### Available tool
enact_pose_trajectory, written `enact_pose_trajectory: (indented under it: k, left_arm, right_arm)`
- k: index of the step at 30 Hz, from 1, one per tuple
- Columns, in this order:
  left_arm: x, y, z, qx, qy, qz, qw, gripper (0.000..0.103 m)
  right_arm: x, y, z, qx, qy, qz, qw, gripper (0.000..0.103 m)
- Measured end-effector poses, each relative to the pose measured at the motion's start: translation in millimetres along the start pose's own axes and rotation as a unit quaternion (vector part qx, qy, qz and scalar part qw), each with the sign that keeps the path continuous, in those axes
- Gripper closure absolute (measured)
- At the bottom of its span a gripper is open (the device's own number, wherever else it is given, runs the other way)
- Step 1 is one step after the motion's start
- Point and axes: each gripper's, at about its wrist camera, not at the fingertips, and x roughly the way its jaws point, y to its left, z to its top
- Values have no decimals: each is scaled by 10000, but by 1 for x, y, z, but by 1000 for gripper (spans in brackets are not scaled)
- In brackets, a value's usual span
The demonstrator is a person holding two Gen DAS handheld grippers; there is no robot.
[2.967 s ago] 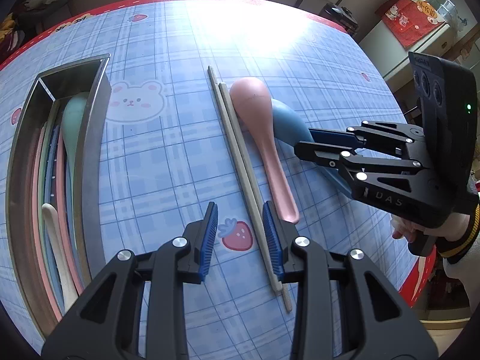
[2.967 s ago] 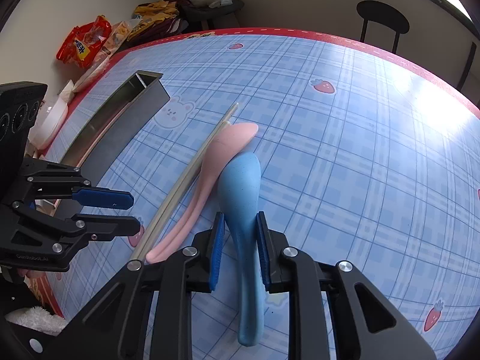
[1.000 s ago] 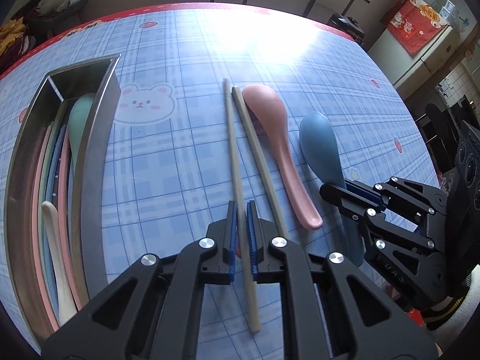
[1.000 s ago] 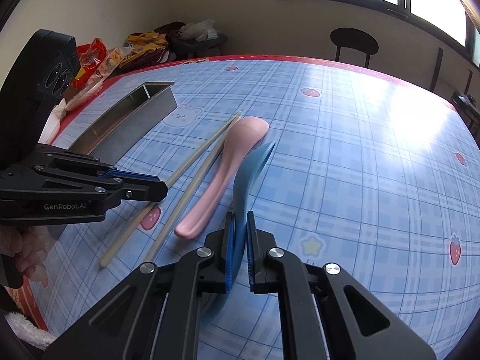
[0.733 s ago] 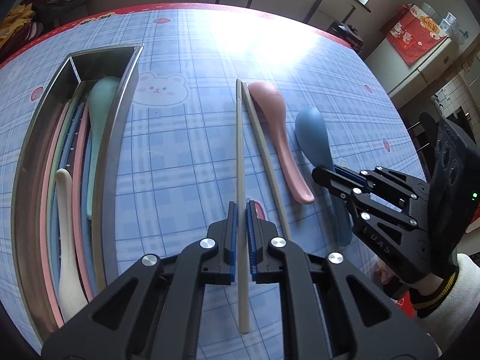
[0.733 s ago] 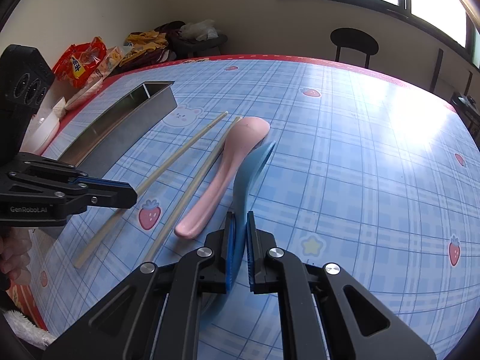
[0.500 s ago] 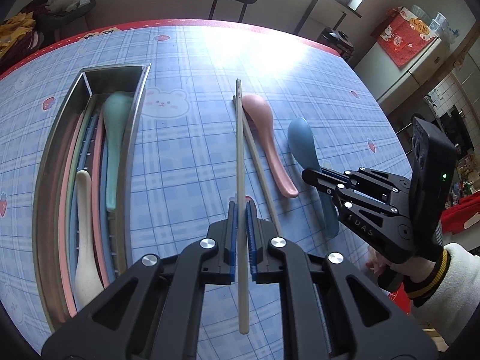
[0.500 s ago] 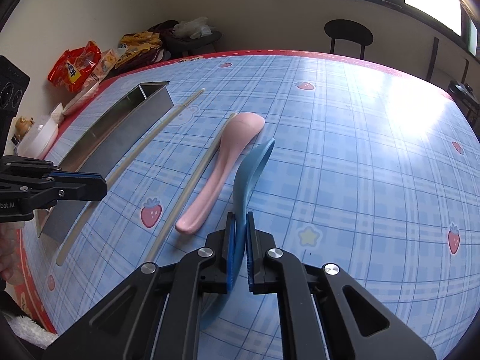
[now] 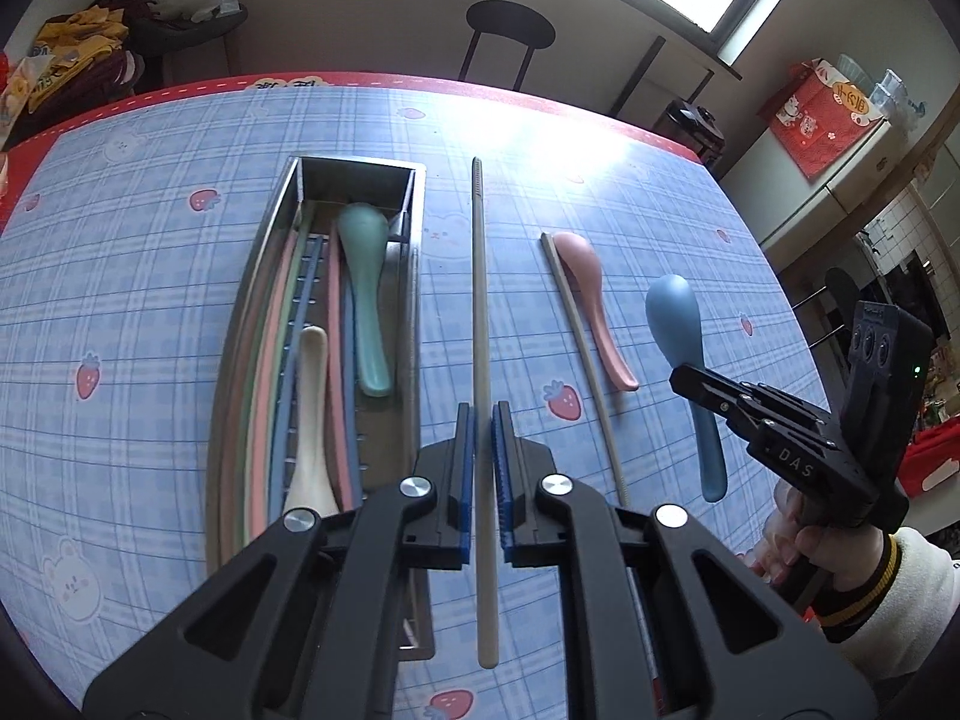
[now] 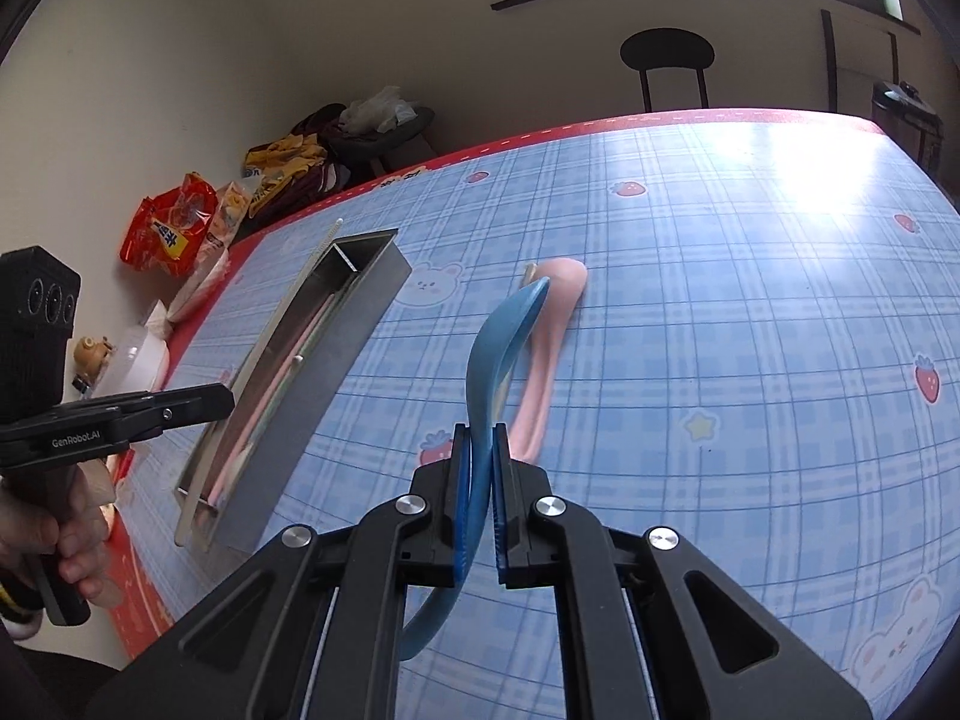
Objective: Organize utensils
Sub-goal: 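Carry the beige chopstick and blue spoon over the steel caddy with both tools, then lower the chopstick and blue spoon into the caddy and open both tools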
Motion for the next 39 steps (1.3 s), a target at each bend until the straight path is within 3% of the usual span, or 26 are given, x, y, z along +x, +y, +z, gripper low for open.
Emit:
enact_pose_trajectory:
  k: [12, 23, 39]
  left_arm:
    - [-7, 56, -5, -124, 86, 186, 9997, 93]
    - [11, 74, 3, 41, 106, 318, 9994, 93]
    - [24, 95, -1, -236, 97, 206, 9995, 92]
  right_arm:
    - [21, 49, 26, 266, 133, 212, 9993, 96]
    - [59, 83, 55, 173, 349, 188, 9991, 96]
    - [143, 112, 87, 289, 910, 160, 9953, 96]
